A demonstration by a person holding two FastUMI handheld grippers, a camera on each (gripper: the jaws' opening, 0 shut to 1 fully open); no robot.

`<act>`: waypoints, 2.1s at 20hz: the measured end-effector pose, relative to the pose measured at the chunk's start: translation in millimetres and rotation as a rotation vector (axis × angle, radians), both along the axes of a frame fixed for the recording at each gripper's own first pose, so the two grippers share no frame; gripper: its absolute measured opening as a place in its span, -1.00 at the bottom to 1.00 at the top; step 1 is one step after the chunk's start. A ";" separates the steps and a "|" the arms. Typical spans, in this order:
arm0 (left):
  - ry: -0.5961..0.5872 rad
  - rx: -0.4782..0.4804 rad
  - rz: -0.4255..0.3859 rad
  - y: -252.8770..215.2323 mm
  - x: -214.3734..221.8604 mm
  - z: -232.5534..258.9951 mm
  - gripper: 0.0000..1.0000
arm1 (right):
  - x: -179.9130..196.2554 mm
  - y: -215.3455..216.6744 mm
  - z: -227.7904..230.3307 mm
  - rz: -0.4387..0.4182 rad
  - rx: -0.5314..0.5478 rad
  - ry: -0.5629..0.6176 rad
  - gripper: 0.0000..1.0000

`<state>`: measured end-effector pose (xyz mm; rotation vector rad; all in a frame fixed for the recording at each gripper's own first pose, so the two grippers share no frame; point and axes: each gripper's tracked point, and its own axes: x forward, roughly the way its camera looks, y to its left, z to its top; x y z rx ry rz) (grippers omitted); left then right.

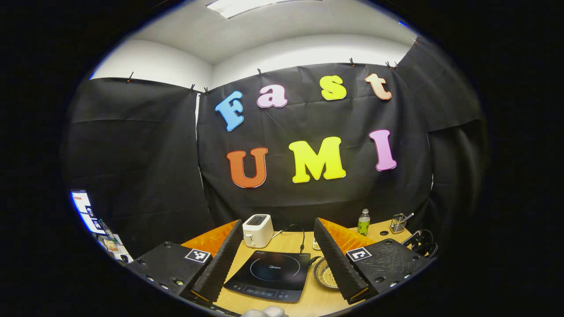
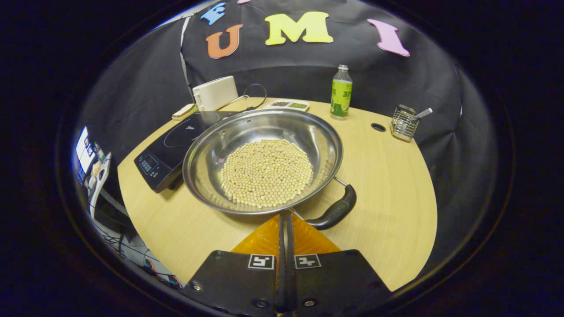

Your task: First push the handle of the pot to place it horizontally, then grasp the pot with both hands and set it on the induction cooktop.

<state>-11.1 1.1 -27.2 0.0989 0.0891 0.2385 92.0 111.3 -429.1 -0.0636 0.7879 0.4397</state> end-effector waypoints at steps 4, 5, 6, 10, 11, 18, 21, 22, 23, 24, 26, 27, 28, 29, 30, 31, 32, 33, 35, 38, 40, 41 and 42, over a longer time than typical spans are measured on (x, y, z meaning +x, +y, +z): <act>0.010 -0.004 0.014 -6.3 2.2 -4.8 0.92 | 16.4 -13.4 -0.4 0.012 -0.022 -0.008 -0.93; 0.009 -0.005 0.020 -7.7 3.9 -6.1 0.92 | 20.3 -17.2 -1.4 0.019 -0.031 -0.007 -0.94; 0.009 -0.010 0.026 -9.8 5.1 -7.0 0.92 | 24.8 -19.3 -2.1 0.029 -0.040 -0.007 -0.93; 0.016 -0.013 0.059 -14.5 9.2 -13.5 0.92 | 41.0 -32.1 -3.6 0.060 -0.056 -0.006 -0.92; 0.018 -0.017 0.068 -17.2 10.2 -15.3 0.93 | 45.1 -35.9 -3.4 0.067 -0.056 -0.005 -0.93; 0.027 -0.022 0.132 -29.6 11.0 -20.6 0.92 | 71.4 -58.5 -1.0 0.100 -0.057 0.009 -0.93; 0.034 -0.015 0.147 -34.5 13.9 -22.6 0.92 | 75.1 -60.9 0.6 0.125 -0.054 0.004 -0.98; 0.036 -0.019 0.146 -36.7 14.4 -24.0 0.92 | 73.7 -62.8 0.6 0.125 -0.053 0.004 -0.92; 0.039 -0.022 0.144 -38.9 15.2 -26.8 0.92 | 72.7 -63.6 2.8 0.124 -0.050 -0.001 -0.98; 0.044 -0.025 0.138 -39.3 17.6 -29.3 0.92 | 71.3 -65.5 5.7 0.122 -0.050 -0.006 -0.93; 0.055 -0.034 0.117 -39.1 23.0 -37.1 0.92 | 66.6 -69.1 10.0 0.106 -0.050 -0.012 -0.92; 0.062 -0.038 0.102 -38.7 26.3 -41.9 0.92 | 63.1 -70.6 12.9 0.093 -0.042 -0.014 -0.99; 0.070 -0.041 0.087 -36.7 31.4 -47.0 0.92 | 60.5 -71.8 16.6 0.074 -0.040 -0.016 -0.92; 0.077 -0.045 0.068 -35.6 36.8 -52.7 0.92 | 56.9 -75.9 19.2 0.053 -0.042 -0.018 -0.98; 0.086 -0.050 0.047 -35.0 41.4 -58.2 0.92 | 52.6 -77.8 23.2 0.035 -0.041 -0.018 -0.92; 0.089 -0.052 0.023 -32.3 46.9 -63.4 0.92 | 47.6 -79.5 24.4 0.014 -0.044 -0.015 -0.92; 0.098 -0.057 -0.002 -30.6 51.4 -70.0 0.92 | 42.8 -81.0 27.1 -0.010 -0.045 -0.012 -0.92; 0.108 -0.066 -0.028 -28.8 55.3 -79.0 0.92 | 38.0 -81.7 32.1 -0.038 -0.039 -0.012 -0.92; 0.130 -0.098 -0.077 -24.6 62.0 -96.0 0.93 | 27.6 -82.7 42.0 -0.084 -0.036 -0.020 -0.95; 0.155 -0.134 -0.154 -20.8 69.9 -121.1 0.93 | 12.0 -86.1 58.5 -0.163 -0.043 -0.044 -0.74; 0.174 -0.140 -0.207 -18.1 72.3 -139.7 0.93 | -1.7 -89.3 67.7 -0.217 -0.056 -0.052 -0.37; 0.191 -0.147 -0.228 -15.9 73.4 -151.6 0.93 | -8.1 -90.0 71.9 -0.243 -0.059 -0.056 -0.27; 0.207 -0.157 -0.254 -15.4 74.5 -163.9 0.94 | -14.1 -89.6 77.6 -0.270 -0.056 -0.066 -0.13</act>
